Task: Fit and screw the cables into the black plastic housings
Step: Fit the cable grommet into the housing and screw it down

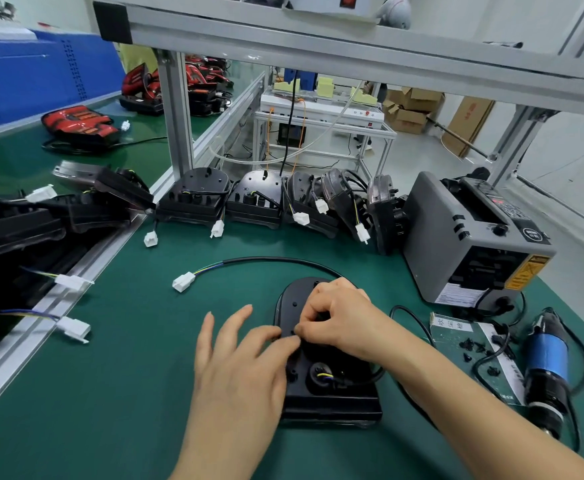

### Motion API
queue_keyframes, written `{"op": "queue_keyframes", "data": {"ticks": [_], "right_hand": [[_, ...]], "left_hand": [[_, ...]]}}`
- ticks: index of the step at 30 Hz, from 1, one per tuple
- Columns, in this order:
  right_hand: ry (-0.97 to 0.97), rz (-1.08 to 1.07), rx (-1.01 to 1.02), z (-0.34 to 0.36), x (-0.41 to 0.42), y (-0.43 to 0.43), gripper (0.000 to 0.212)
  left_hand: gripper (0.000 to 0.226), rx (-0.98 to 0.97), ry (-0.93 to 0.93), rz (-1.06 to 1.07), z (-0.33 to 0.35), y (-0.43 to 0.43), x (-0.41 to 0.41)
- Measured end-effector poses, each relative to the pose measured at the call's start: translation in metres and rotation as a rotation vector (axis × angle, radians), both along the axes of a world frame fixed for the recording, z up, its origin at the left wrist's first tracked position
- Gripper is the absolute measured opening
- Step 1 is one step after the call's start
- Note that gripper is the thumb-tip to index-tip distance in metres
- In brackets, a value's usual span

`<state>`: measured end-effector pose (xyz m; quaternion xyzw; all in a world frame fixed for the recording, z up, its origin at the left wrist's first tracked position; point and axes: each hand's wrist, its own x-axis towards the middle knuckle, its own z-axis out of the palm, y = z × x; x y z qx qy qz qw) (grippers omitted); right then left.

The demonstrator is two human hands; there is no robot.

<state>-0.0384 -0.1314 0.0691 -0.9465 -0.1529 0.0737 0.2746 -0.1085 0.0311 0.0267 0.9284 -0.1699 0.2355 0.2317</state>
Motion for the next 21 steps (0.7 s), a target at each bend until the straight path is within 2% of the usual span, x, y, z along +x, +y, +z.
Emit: {"op": "queue_keyframes", "data": {"ticks": [8,11,14,21], "right_hand": [[-0.044,0.017,-0.109,0.001,-0.001,0.004,0.028],[-0.088,0.022,-0.173,0.001,-0.003,0.006,0.028],[-0.083,0.005,-0.127,0.000,-0.004,0.003,0.026],[-0.106,-0.012,0.013,-0.006,-0.009,-0.009,0.014]], "left_hand": [[0.032,0.163,-0.063,0.016,-0.003,-0.002,0.000],[0.035,0.195,-0.033,0.030,0.000,-0.002,-0.001],[0.029,0.227,-0.033,0.051,0.002,-0.002,-0.003],[0.054,0.272,-0.047,0.090,0.005,0.007,0.005]]}}
